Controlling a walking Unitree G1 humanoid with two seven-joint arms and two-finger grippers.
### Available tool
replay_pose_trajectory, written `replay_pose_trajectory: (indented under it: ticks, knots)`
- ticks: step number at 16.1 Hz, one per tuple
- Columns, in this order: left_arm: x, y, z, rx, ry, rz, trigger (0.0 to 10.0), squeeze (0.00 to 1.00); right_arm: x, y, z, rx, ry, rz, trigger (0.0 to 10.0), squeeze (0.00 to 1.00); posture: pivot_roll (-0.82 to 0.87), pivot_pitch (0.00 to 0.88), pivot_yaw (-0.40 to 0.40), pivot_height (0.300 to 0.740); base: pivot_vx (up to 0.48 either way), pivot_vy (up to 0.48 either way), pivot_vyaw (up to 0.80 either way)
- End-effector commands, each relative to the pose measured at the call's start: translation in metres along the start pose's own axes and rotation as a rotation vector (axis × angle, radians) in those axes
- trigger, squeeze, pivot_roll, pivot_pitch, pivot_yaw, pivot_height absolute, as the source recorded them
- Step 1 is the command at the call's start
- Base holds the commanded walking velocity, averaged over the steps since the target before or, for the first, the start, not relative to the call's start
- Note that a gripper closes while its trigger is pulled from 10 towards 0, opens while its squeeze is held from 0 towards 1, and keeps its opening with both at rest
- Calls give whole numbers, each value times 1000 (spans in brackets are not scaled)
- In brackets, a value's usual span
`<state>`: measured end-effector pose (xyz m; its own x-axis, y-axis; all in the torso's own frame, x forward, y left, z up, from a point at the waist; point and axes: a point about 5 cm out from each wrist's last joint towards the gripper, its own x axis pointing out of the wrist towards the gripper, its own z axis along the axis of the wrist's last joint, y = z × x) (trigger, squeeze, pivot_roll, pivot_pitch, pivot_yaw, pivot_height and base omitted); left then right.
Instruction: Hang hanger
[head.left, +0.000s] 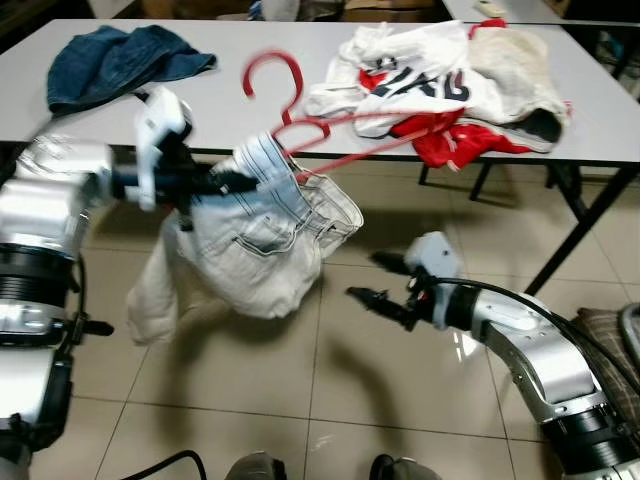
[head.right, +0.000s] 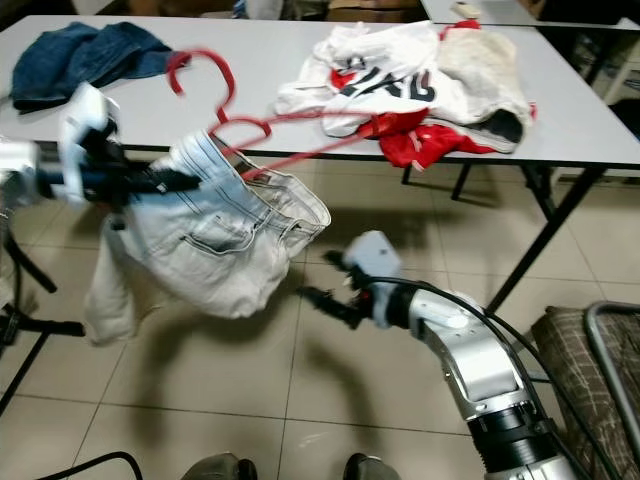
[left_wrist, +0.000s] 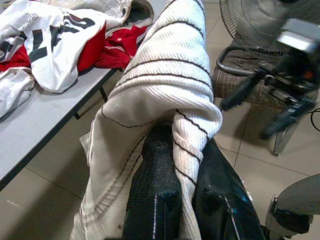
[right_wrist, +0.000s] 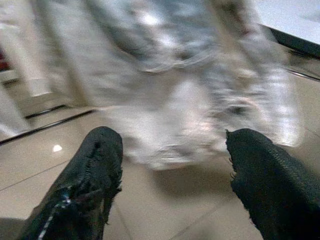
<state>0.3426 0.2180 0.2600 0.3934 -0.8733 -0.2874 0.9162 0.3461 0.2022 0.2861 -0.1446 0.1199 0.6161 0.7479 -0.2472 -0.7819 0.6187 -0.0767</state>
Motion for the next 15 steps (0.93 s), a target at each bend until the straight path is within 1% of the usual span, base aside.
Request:
replay_pose_trajectory:
  ticks: [1,4,5,7,8,10,11,12,13,14,15]
  knots:
    - [-6,2,22,63,-48,-1,0,0,-9,-12,2,6,-41,-54,10000,1000,-31,101,70,740,0,0,0]
    - [-8,4,29,69,-62,-7,0,0,-18,-21,-1,37,-63,-101,10000,1000,-29,103,83,740,0,0,0]
    - [-9,2,33,66,-76,-33,0,0,-20,-25,-2,44,-75,-117,10000,1000,-30,105,87,740,0,0,0]
    - [-10,-2,40,59,-111,-70,0,0,-17,-27,-7,35,-66,-112,10000,1000,-28,106,89,740,0,0,0]
    - [-13,-8,48,53,-133,-120,0,0,-10,-29,-12,18,-47,-94,10000,1000,-25,106,90,740,0,0,0]
    - [-16,-14,54,50,-132,-176,0,0,-5,-35,-14,1,-34,-114,10000,1000,-11,108,90,740,0,0,0]
    - [-19,-20,57,53,-120,-223,0,0,-2,-45,-9,-5,-53,-154,10000,1000,-4,107,91,740,0,0,0]
    - [-19,-22,58,55,-114,-238,0,0,-2,-48,-7,-6,-63,-166,10000,1000,-4,107,91,740,0,0,0]
    - [-18,-28,60,60,-99,-272,0,0,-1,-54,3,-5,-115,-182,10000,1000,-1,107,91,740,0,0,0]
    - [-17,-30,60,64,-93,-278,0,0,-1,-55,7,-9,-133,-181,10000,1000,3,109,90,740,0,0,0]
    - [-16,-32,60,61,-89,-293,0,0,0,-56,11,-19,-160,-160,10000,910,4,113,92,740,0,0,0]
